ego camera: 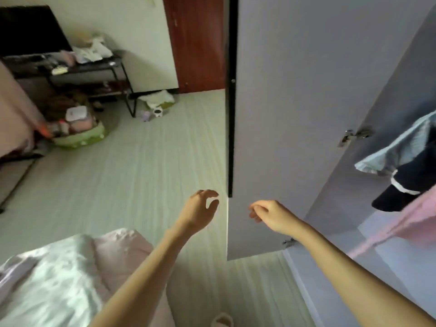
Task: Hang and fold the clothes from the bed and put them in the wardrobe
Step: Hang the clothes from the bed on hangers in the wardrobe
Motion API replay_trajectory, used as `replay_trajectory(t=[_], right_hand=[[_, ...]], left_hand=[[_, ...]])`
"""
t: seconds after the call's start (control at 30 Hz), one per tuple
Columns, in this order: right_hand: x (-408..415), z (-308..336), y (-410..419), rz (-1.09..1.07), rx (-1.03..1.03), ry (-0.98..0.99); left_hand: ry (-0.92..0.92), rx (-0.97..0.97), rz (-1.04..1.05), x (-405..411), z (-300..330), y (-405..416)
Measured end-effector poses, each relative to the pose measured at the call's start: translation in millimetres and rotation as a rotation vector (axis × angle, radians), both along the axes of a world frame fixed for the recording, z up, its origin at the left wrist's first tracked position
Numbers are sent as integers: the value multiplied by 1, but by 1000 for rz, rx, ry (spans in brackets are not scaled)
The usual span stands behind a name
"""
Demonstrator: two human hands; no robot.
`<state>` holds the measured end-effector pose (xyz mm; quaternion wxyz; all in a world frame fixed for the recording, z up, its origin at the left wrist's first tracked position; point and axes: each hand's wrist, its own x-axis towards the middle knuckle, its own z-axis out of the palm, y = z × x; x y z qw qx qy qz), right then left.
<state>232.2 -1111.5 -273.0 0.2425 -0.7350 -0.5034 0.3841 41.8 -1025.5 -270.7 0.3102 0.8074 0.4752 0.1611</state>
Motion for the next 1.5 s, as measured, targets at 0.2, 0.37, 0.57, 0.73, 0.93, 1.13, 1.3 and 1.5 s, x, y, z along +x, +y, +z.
replay_trajectory(t=[0.2, 0.37, 0.57, 0.73, 0.93, 1.13, 1.3, 1.5], right_hand=[[-141, -17, 41, 370, -79, 80], [-294, -19, 68, 676, -79, 86], [-474, -45, 93, 919, -105, 81], [-601, -74, 107, 1074, -116, 17], [-719, -129, 104, 1182, -162, -22], [-773, -187, 98, 1177, -242, 10], [-781, -208, 105, 1170, -222, -1], [-784, -199, 105, 1214, -33, 26]], left_hand=[[62, -34, 379, -159, -12, -39], [74, 31, 766, -317, -22, -81], [113, -73, 1105, -483, -57, -125], [184, -238, 1304, -602, -102, -144], [375, -445, 1392, -722, -166, -166], [616, -649, 1348, -781, -229, -167], [826, -455, 1355, -810, -252, -159], [355, 12, 1398, -776, -210, -142]])
